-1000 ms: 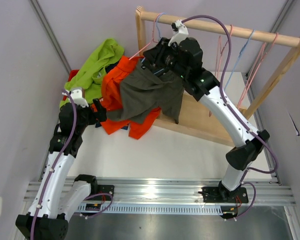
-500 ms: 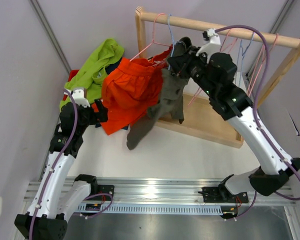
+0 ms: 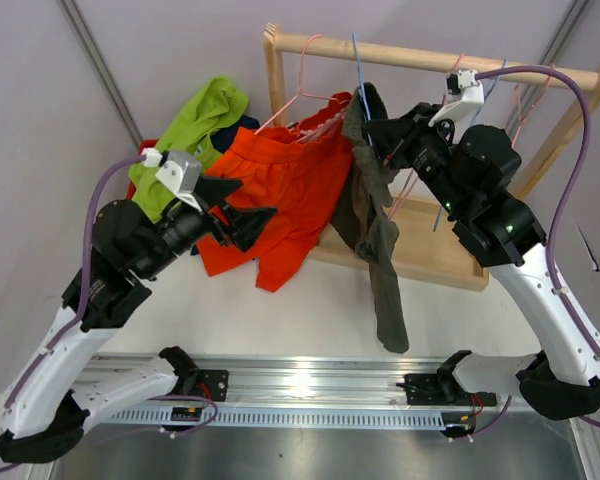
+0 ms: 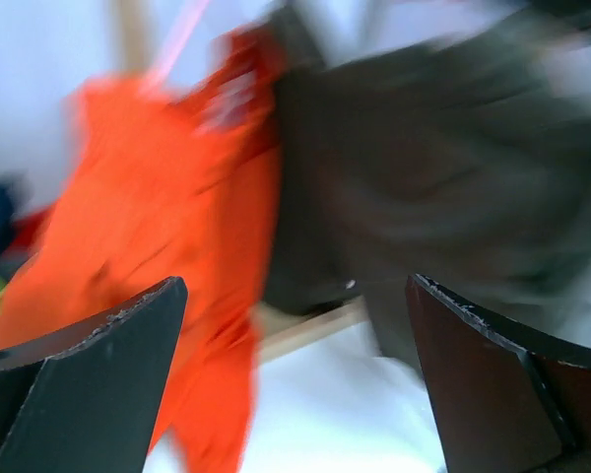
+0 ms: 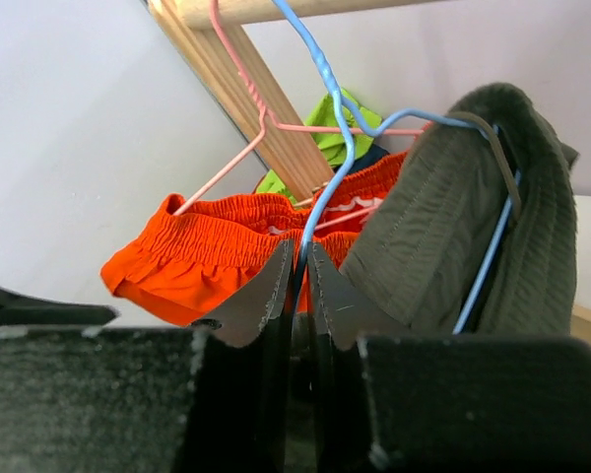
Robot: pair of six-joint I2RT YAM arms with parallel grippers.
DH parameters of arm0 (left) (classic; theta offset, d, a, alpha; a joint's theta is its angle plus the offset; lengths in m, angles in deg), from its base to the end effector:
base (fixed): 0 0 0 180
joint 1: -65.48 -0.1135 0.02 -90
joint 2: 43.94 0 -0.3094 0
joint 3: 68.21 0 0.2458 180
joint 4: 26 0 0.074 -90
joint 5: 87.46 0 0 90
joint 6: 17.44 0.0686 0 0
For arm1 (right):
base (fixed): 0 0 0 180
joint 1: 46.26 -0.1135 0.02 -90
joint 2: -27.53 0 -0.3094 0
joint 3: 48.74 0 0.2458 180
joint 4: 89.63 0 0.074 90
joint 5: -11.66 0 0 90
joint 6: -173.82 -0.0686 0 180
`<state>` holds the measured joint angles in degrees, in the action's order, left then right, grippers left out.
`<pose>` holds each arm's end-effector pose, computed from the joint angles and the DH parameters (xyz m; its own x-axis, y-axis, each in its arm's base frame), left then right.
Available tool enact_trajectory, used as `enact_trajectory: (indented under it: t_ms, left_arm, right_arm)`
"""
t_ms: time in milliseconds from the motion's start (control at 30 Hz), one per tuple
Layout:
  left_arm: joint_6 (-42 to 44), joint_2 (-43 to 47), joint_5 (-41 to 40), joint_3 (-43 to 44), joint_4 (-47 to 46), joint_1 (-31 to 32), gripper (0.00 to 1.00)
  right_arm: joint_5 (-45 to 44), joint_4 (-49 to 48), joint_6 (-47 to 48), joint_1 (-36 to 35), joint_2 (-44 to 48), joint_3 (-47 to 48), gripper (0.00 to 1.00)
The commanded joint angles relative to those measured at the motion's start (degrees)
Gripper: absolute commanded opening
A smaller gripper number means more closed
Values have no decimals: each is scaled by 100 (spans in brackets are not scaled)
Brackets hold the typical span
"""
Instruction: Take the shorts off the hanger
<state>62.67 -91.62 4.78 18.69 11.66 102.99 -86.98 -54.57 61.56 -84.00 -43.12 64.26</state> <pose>0.1131 -0.0902 0.5016 -0.0886 -0.1484 -0.9850 0.6336 0.7546 -0.1706 0.1960 0.1386 0.5890 -0.0917 0.4026 -0.9108 -0.4890 0.7785 0.3934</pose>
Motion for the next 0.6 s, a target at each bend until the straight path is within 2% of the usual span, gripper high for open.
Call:
enact_trajectory:
  t_ms: [0, 133, 567]
  left_arm:
    - [110, -478, 953, 422, -383, 694, 99]
    - [-74, -856, 1428, 483, -867, 1055, 99]
    - [-478, -997, 1226, -588, -1877, 1468, 99]
  right_arm:
    - [161, -440, -103, -58, 271, -131, 0]
    - [275, -695, -287, -58, 149, -228, 0]
    - [574, -1161, -586, -58, -853, 395, 0]
